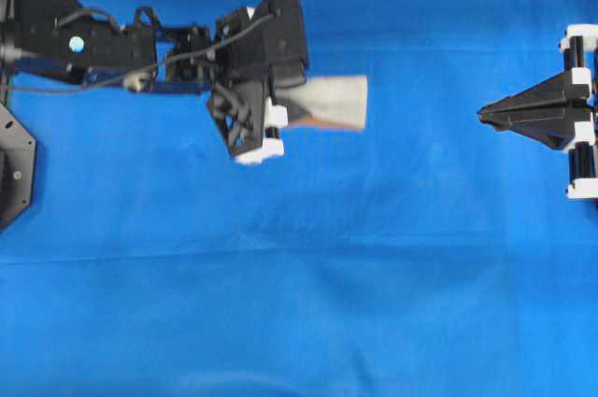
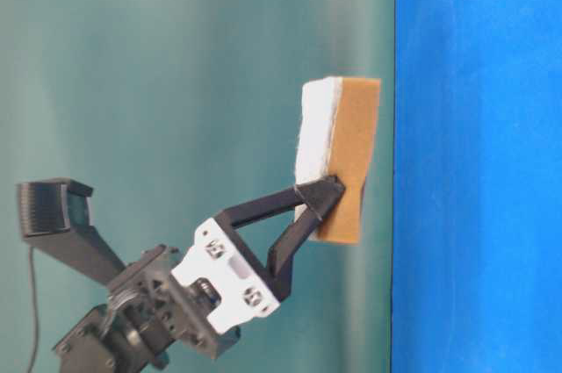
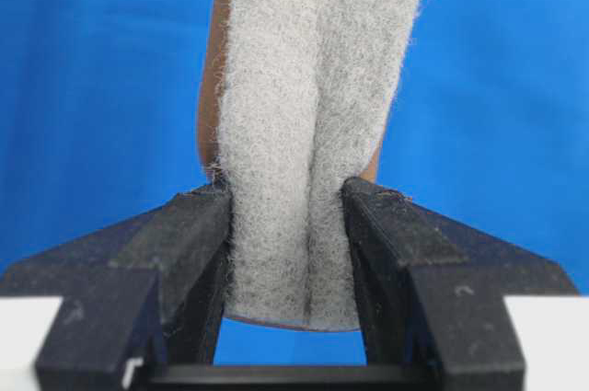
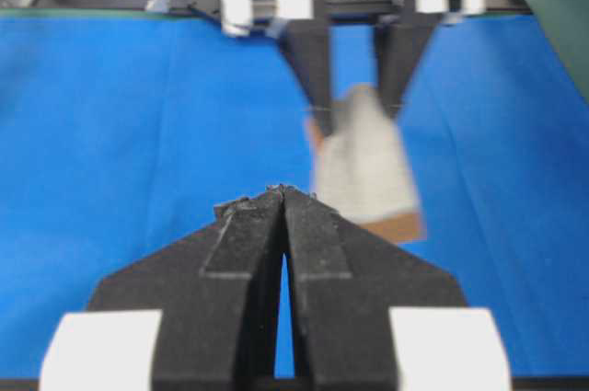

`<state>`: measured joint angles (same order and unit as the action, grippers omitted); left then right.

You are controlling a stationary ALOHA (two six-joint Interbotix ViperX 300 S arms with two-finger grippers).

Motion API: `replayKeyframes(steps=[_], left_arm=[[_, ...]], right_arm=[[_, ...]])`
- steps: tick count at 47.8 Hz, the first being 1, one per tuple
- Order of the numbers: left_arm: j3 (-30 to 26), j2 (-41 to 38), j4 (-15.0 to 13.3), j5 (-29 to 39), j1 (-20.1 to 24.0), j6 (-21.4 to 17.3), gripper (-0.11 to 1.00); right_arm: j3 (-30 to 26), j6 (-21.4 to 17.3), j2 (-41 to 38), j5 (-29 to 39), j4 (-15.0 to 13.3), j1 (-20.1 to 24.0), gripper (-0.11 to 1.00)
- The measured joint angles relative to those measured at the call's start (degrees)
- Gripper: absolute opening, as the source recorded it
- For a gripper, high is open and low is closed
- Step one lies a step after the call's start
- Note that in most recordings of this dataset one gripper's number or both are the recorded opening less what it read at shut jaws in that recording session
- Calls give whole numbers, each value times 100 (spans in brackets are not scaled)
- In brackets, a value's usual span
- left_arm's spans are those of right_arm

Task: Hand over the sponge with the left arm and wipe it with the right arm.
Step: 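Lift the sponge with the left gripper toward the table centre, then bring the right gripper to the sponge's free end and close on it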

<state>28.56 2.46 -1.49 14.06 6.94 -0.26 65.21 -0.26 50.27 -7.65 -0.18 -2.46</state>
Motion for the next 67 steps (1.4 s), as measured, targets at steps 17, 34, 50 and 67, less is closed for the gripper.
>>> replayKeyframes(steps=[17, 34, 50, 67], left_arm=[[0, 9, 0, 0, -308, 378, 32], [0, 0, -9, 0, -308, 378, 32], [0, 9, -9, 0, -308, 378, 32], [0, 0, -9, 0, -352, 343, 32]], right_arm=[[-211, -9, -343, 26, 0, 0, 0], [-905, -18, -1661, -9, 0, 44, 33], [-1775, -9, -3208, 316, 0, 18, 74], [-2294, 35, -4166, 580, 0, -105, 74]])
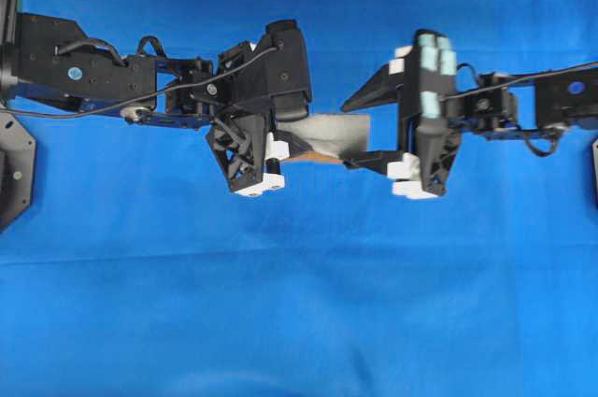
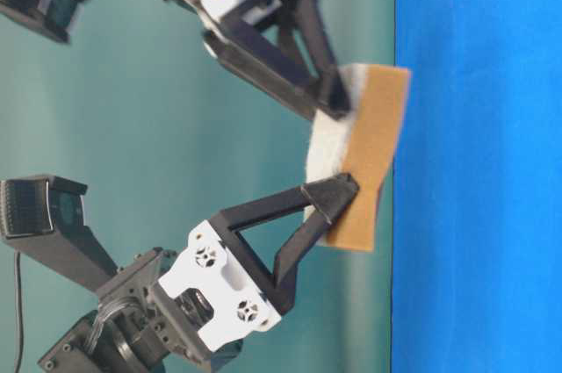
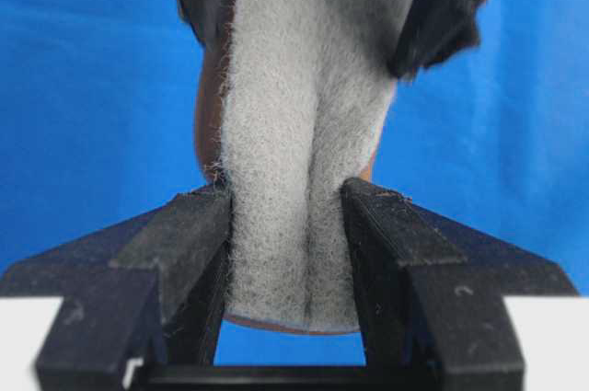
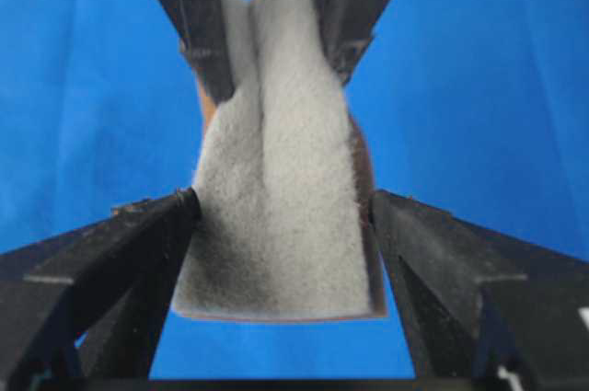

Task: Hand over the sponge with the left arm and wipe it with the right arm.
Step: 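Bring the right gripper to the sponge's free end and close on it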

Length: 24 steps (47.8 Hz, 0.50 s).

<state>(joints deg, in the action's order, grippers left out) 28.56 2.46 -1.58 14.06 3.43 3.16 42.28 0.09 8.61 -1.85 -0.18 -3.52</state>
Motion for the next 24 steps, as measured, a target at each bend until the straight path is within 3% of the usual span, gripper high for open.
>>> replayKeyframes(steps=[24], left_arm=[[0, 9, 18, -9, -18, -18, 32]], right_arm=[[-141, -26, -308, 35, 0, -9, 74]])
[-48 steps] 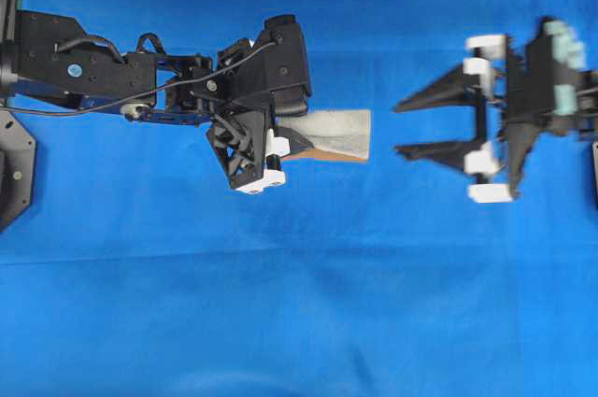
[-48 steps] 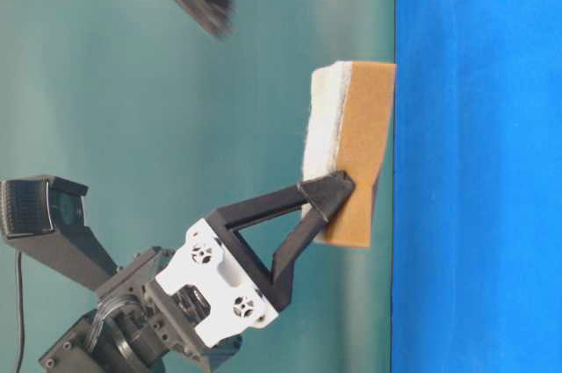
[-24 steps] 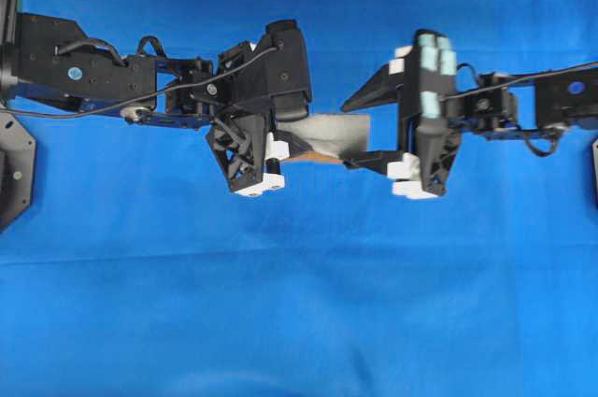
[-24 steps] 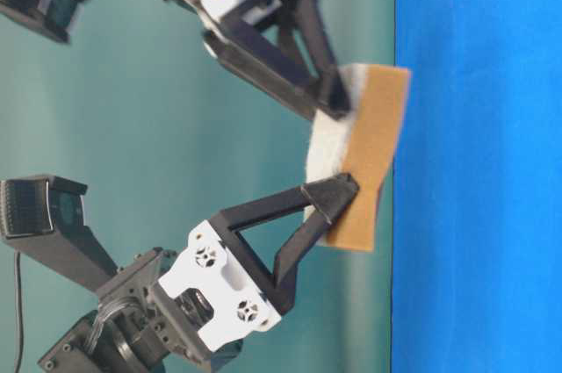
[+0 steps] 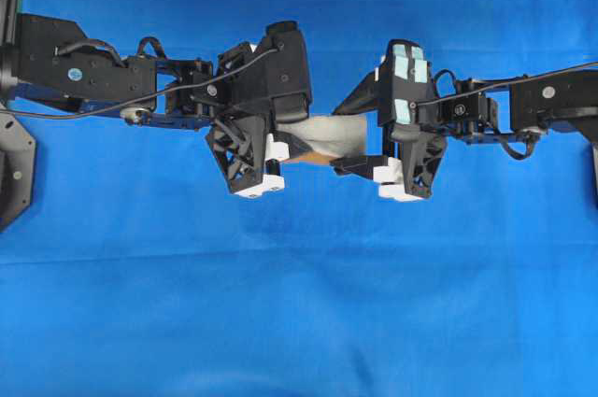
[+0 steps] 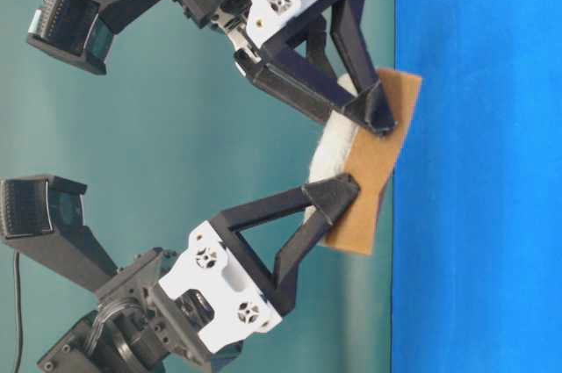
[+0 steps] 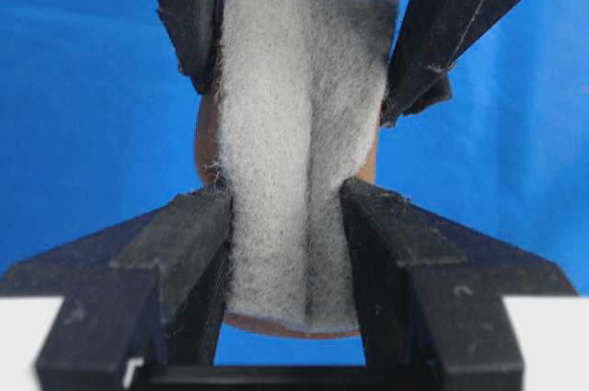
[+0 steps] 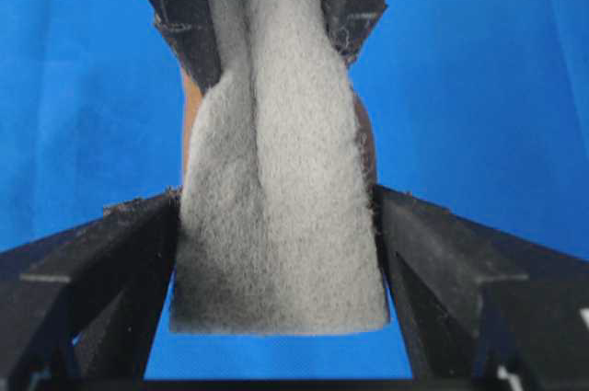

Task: Hand over the sponge with the left arm and wipe it with the right arm.
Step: 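Bring the right gripper to the sponge's free end and close on it, then open the left gripper and withdraw it, leaving the sponge in the right gripper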

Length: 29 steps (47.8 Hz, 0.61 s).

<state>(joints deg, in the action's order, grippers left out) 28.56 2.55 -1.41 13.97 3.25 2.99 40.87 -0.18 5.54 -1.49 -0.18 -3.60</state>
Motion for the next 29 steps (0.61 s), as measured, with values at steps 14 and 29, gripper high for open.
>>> replayKeyframes(steps=[14, 29], left_arm=[[18, -9, 9, -26, -35, -360, 24], [246, 202, 9, -501, -44, -404, 73]], right_arm=[[0, 44, 0, 18, -70, 0, 31], [-18, 53, 0, 132, -79, 0, 19]])
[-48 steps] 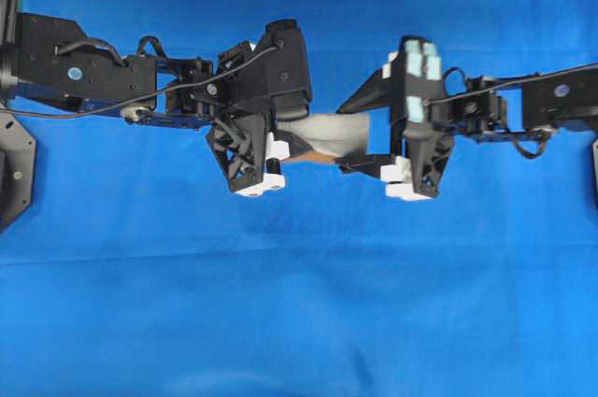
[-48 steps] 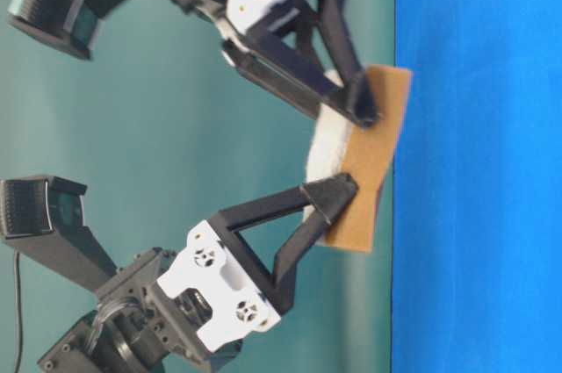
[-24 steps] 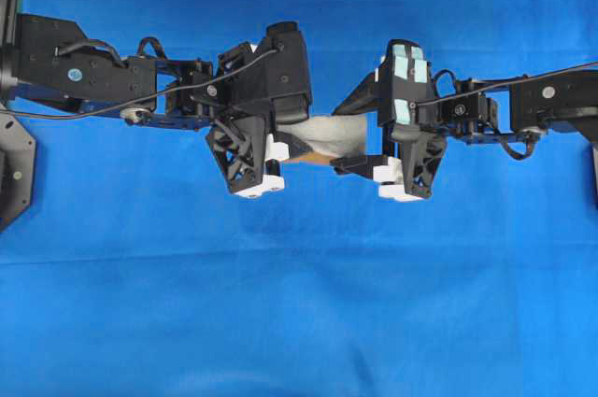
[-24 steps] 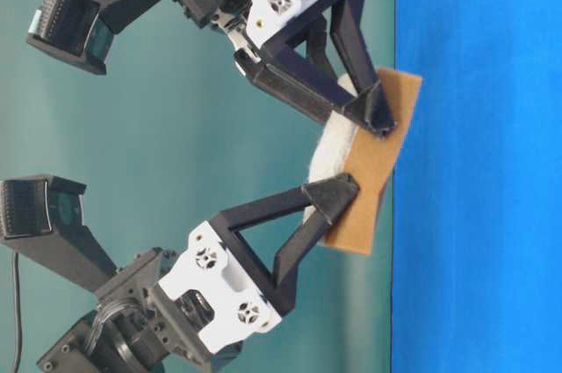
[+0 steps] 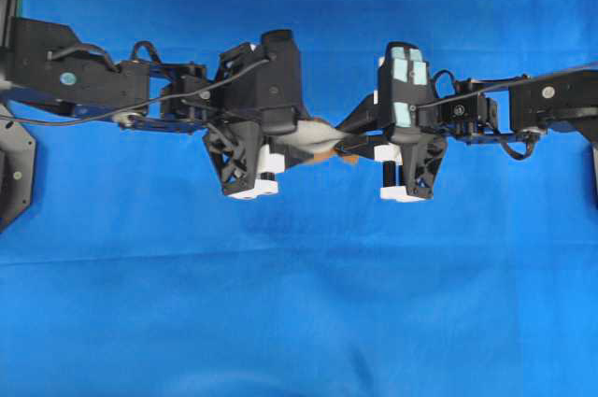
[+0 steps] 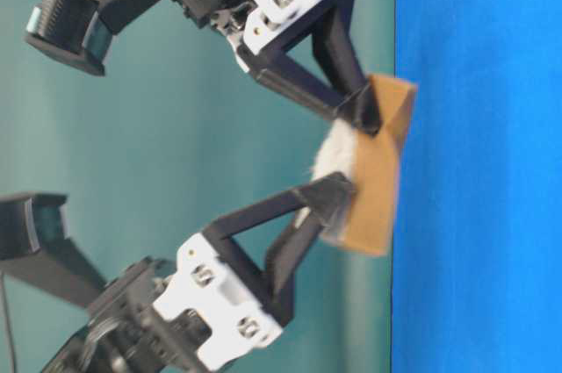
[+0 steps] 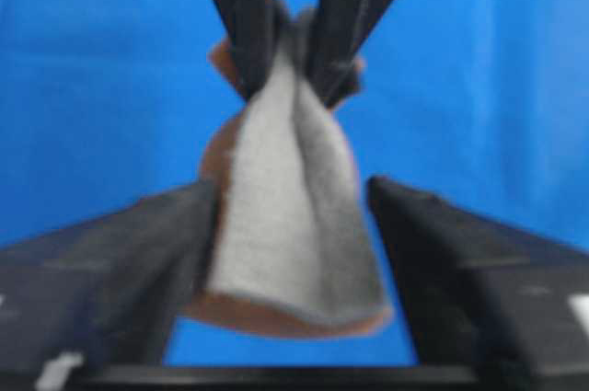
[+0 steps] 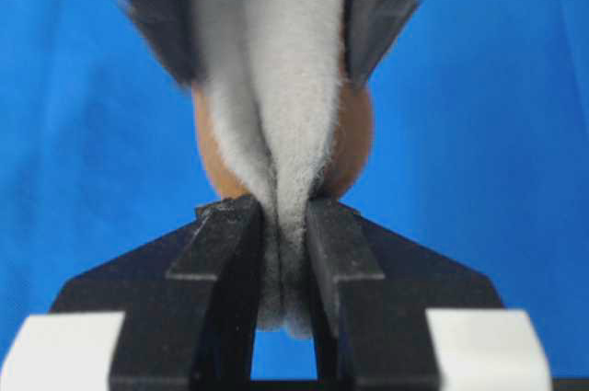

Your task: Hand over the sponge with the left arm and wipe it with the right arm.

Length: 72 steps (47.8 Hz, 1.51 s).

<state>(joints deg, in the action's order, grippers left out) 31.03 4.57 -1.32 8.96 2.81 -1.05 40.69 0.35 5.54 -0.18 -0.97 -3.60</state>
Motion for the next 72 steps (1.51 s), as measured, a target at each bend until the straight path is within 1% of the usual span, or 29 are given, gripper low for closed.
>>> replayKeyframes(steps=[3, 5, 14, 24, 32, 37, 44, 53, 63, 72], left_arm=[[141, 141, 0, -132, -9, 44, 87], [237, 264, 0, -193, -9, 26, 91], [800, 1055, -9, -554, -18, 202, 90], [1600, 2030, -9, -1116, -26, 220, 90], [2004, 2628, -18, -1336, -26, 220, 90], [2092, 2848, -18, -1362, -26, 220, 90], [2127, 2883, -9, -1362, -26, 220, 90], [2127, 2874, -18, -1362, -26, 220, 90], [2153, 2874, -18, -1362, -26, 220, 90], [2171, 2865, -18, -1362, -26, 220, 90]], right_arm=[[0, 0, 0, 26, 0, -9, 19], [0, 0, 9, 35, 0, -18, 19], [0, 0, 62, 79, 0, -18, 19], [0, 0, 79, 167, 0, -18, 19], [0, -9, 79, 176, 0, -18, 19], [0, -26, 79, 185, 0, -18, 19], [0, -62, 18, 220, -9, -18, 19], [0, -79, -536, 220, 88, -18, 19], [-18, -79, -1143, 149, 272, -18, 19], [-53, -79, -1424, -9, 369, -18, 19]])
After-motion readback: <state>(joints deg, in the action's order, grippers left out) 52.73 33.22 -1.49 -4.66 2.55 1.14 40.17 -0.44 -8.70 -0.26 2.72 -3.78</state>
